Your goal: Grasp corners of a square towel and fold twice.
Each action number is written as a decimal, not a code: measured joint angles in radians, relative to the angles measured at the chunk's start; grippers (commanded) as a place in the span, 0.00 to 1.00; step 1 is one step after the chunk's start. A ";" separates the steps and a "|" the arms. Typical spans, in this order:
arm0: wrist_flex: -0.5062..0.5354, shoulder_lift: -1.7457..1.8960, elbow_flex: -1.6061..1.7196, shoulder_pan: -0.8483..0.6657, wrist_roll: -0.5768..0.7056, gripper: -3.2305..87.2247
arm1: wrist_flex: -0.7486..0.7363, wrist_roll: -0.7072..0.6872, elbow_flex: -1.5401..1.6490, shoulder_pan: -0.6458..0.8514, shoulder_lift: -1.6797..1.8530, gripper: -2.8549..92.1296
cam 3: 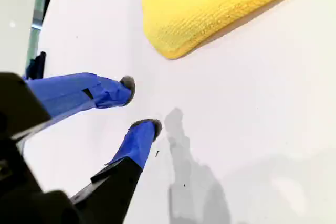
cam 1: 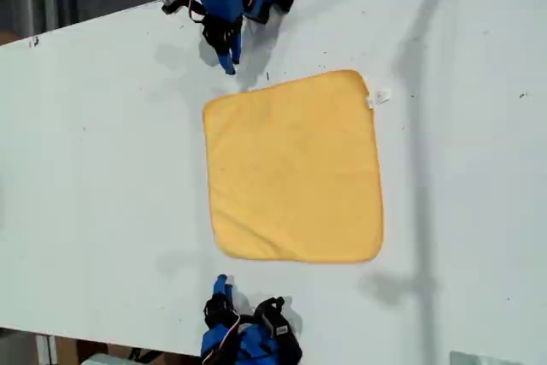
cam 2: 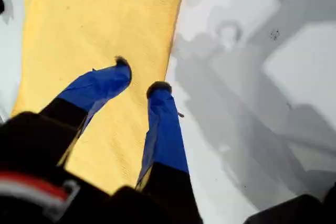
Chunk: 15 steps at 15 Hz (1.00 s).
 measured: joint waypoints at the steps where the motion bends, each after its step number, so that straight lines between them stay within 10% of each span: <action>1: 0.002 0.000 -0.002 0.011 -0.008 0.21 | -0.003 -0.017 0.002 0.011 0.000 0.03; 5: 0.009 0.002 -0.017 0.175 -0.308 0.01 | -0.132 -0.318 0.017 0.026 -0.006 0.20; 9: -0.003 0.002 -0.020 0.225 -0.299 0.19 | -0.155 -0.348 0.017 0.035 -0.020 0.30; 15: -0.097 -0.407 -0.215 0.718 -0.644 0.18 | -0.293 -0.390 -0.442 -0.503 -0.942 0.36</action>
